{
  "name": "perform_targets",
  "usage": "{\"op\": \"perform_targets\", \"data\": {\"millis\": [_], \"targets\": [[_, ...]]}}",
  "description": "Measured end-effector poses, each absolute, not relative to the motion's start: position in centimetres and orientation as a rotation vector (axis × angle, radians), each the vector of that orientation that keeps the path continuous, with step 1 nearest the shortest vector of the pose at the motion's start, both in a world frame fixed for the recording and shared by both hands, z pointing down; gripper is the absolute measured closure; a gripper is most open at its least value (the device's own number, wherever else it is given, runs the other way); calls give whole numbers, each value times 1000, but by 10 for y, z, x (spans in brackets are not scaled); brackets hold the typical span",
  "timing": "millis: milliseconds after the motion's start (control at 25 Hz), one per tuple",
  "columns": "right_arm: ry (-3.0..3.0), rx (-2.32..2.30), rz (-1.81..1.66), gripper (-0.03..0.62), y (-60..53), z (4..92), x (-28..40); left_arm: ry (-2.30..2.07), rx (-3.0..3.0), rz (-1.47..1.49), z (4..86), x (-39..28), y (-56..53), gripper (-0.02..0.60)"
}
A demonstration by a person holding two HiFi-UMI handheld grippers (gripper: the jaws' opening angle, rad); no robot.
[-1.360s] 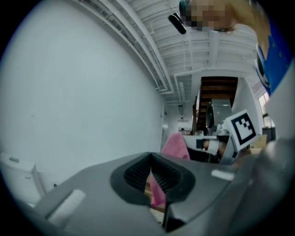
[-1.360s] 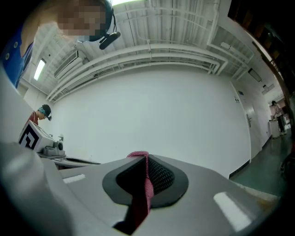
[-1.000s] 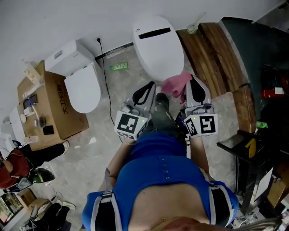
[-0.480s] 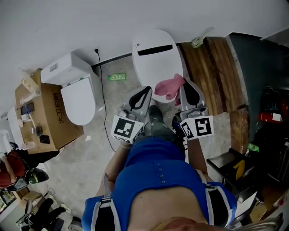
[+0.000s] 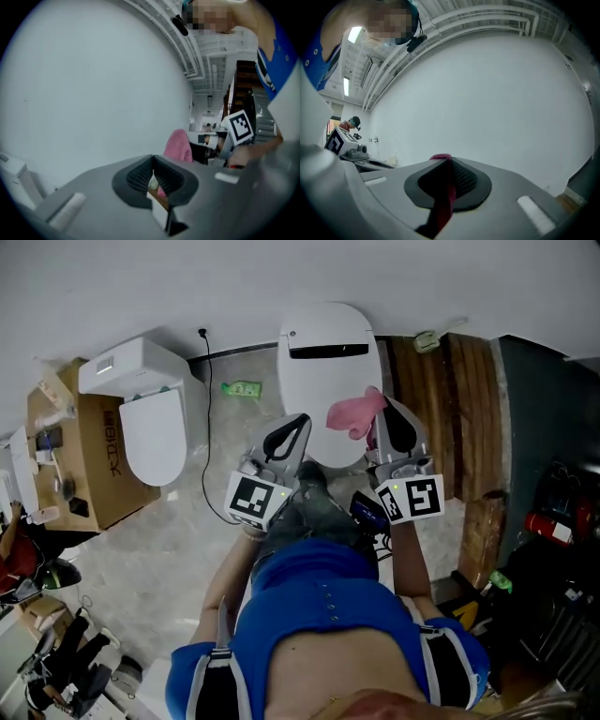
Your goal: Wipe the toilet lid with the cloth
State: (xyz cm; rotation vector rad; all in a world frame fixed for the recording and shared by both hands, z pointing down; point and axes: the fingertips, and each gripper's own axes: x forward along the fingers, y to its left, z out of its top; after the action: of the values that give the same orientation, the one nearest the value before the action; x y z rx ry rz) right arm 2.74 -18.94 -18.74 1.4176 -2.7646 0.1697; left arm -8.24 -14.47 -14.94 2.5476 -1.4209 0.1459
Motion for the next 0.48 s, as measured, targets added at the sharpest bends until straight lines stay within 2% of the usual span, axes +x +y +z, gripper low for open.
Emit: {"op": "perform_targets", "data": {"millis": [480], "targets": [[-2791, 1180, -115, 580, -216, -163, 9, -1569, 2491, 140, -141, -103, -134, 581]]}}
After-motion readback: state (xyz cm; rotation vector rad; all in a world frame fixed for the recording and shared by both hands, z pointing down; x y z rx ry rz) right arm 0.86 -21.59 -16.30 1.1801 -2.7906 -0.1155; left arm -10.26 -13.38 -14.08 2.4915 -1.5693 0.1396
